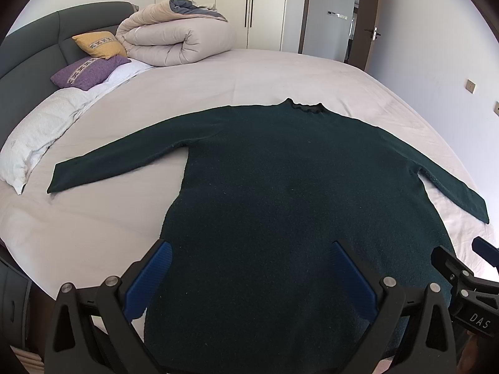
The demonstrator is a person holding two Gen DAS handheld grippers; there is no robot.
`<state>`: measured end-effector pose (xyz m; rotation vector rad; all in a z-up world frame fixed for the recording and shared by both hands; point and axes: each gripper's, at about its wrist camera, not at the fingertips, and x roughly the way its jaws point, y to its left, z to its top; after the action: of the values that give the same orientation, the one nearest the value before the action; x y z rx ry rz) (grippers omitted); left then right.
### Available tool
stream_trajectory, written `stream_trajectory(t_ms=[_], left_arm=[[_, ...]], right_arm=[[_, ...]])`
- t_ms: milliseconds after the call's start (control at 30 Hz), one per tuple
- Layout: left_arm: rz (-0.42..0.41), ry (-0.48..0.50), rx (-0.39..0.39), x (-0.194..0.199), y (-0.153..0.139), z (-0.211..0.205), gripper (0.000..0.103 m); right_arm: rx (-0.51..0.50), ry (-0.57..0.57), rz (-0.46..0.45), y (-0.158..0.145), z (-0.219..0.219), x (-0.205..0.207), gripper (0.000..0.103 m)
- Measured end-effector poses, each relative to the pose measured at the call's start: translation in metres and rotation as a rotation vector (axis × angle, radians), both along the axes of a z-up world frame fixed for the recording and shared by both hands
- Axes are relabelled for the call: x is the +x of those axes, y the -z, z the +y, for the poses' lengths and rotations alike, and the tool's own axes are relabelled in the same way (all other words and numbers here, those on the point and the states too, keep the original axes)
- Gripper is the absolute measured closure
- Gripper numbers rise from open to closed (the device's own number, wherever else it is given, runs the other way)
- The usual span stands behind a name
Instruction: Fold small clothes
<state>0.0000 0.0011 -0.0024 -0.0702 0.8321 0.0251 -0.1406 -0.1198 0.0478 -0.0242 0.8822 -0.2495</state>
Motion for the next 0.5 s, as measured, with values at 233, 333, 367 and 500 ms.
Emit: stream_trajectory(t_ms=[233,333,367,500], left_arm=[[0.000,0.000,-0.001,0.0002,0.0001,-0.0003,0.000],[0.001,0.000,-0.001,0.0002,0.0001,-0.0004,0.000],[0.000,0.000,-0.001,0.0001,0.0002,-0.0004,0.000],[0.001,0.001,-0.001,-0.0001,0.0000,-0.0005,0.000]], right_arm=[[-0.004,-0.003,0.008,0.0021,0.0005,0.0010,0.000],[-0.005,-0.004,0.008,0.0028,0.0008,0.0008,0.000],[-0.005,-0.004,0.008,0.0026,0.0008,0.0008,0.000],[-0.006,-0.005,0.009,0.0034,0.0012,0.0006,0.000]])
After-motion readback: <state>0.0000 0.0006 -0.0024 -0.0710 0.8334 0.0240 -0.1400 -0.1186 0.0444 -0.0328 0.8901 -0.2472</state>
